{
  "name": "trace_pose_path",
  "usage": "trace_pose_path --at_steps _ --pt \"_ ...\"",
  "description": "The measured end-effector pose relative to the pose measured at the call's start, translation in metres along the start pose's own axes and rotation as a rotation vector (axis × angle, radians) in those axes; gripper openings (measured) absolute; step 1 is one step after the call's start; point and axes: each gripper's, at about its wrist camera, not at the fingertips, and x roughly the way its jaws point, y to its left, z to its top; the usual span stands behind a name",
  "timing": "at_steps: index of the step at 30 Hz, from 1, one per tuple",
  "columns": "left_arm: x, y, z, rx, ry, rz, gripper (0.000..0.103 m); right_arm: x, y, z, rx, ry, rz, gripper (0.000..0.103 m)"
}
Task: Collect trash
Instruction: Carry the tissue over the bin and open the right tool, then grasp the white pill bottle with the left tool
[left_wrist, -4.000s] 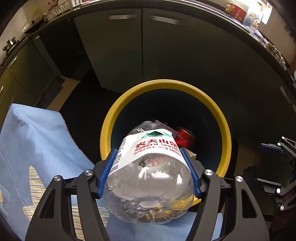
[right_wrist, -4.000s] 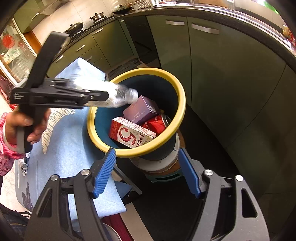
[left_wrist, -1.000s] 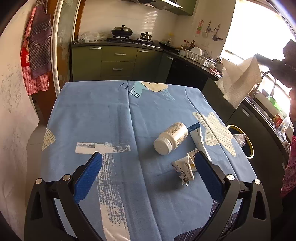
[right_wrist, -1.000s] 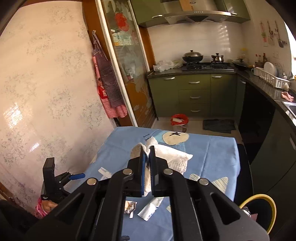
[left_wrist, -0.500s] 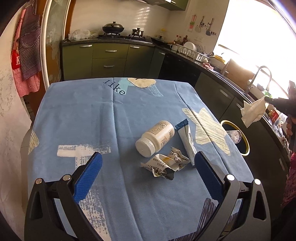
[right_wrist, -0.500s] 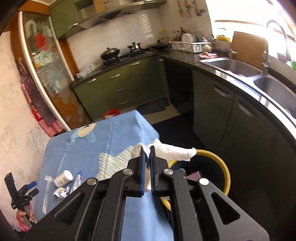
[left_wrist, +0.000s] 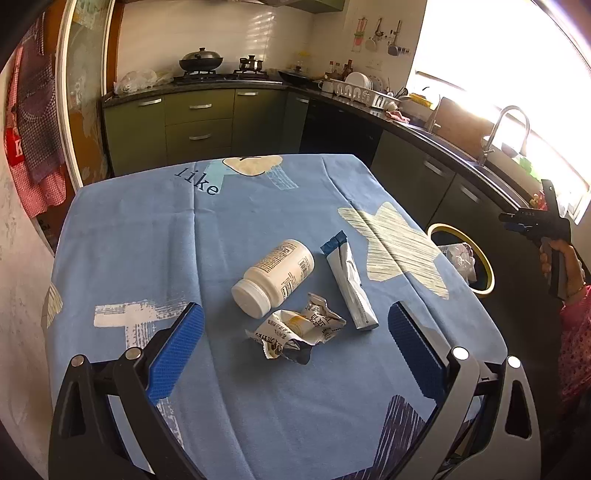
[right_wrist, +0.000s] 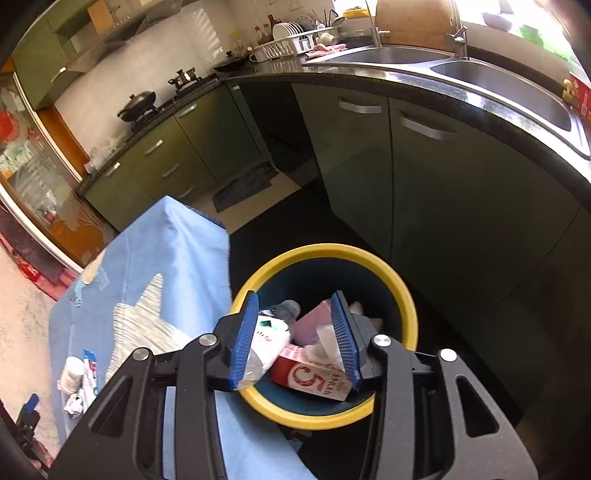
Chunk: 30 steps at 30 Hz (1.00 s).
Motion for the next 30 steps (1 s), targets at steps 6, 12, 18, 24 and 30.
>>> trace_pose_path --at_steps 6,12,18,24,30 --pt "0.009 -0.006 0.001 0.063 0.030 -0.015 0.098 -0.012 0.029 -0.024 -0.061 0.000 0.087 0.041" --pt "0.023 -0.006 0.017 0.192 0.028 0.000 0.098 -0.014 0.063 -0.045 -0.119 0.026 0.157 0.041" --pt "0.063 0.000 0.038 0.284 0.101 -0.042 0.093 -0.008 0.090 -0.061 -0.160 0.063 0.193 0.042" --pt "0.112 0.019 0.045 0.257 0.233 -0.102 0.066 -0.002 0.104 -0.072 -0.180 0.100 0.212 0.042" --pt "0.137 0.024 0.042 0.291 0.301 -0.135 0.066 0.007 0.110 -0.076 -0.177 0.131 0.214 0.043"
